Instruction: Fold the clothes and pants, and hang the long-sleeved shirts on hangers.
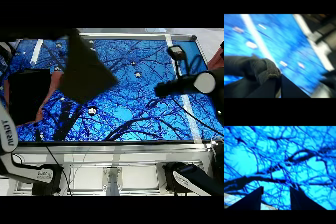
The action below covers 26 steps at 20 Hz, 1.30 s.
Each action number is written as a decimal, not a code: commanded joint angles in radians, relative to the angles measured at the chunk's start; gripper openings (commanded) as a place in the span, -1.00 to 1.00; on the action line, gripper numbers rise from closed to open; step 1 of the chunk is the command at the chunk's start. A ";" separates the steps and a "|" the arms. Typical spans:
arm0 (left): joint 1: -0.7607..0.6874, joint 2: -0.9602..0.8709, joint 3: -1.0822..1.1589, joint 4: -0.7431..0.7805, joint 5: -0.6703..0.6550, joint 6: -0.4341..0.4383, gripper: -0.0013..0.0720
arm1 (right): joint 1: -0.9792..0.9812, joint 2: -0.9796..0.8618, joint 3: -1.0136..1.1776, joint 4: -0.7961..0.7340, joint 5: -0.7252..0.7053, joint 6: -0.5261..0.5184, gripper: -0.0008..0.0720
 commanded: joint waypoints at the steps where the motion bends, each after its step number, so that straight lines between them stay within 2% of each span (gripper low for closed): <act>1: -0.045 -0.077 0.026 -0.117 -0.176 0.001 -0.90 | -0.086 0.089 -0.100 -0.005 0.040 -0.009 0.03; 3: -0.044 -0.083 0.023 -0.048 -0.346 0.007 -0.90 | -0.093 0.100 -0.162 -0.002 0.039 -0.009 0.03; 5: -0.045 -0.082 0.007 0.114 -0.498 -0.007 -0.90 | -0.092 0.098 -0.216 0.029 0.026 -0.018 0.03; 6: -0.047 -0.069 -0.033 0.213 -0.492 -0.053 -0.90 | -0.092 0.098 -0.232 0.043 0.024 -0.025 0.03; 9: -0.060 -0.052 -0.167 0.429 -0.491 -0.057 -0.90 | -0.092 0.099 -0.247 0.099 0.026 -0.060 0.03; 11: -0.071 -0.057 -0.248 0.463 -0.491 -0.056 -0.90 | -0.092 0.098 -0.251 0.163 0.017 -0.071 0.03; 13: -0.078 -0.066 -0.324 0.489 -0.492 -0.056 -0.90 | -0.092 0.098 -0.279 0.299 -0.029 -0.100 0.03; 15: -0.081 -0.071 -0.397 0.529 -0.492 -0.056 -0.90 | -0.066 0.098 -0.350 0.458 -0.123 -0.158 0.03; 20: -0.059 -0.064 -0.520 0.659 -0.494 -0.050 -0.90 | 0.086 0.012 -0.517 0.543 -0.474 -0.182 0.03; 24: 0.005 -0.011 -0.543 0.658 -0.494 0.030 -0.90 | 0.173 -0.224 -0.454 0.737 -0.674 -0.212 0.06; 26: 0.064 0.016 -0.543 0.658 -0.493 0.035 -0.90 | 0.182 -0.352 -0.354 0.843 -0.698 -0.262 0.06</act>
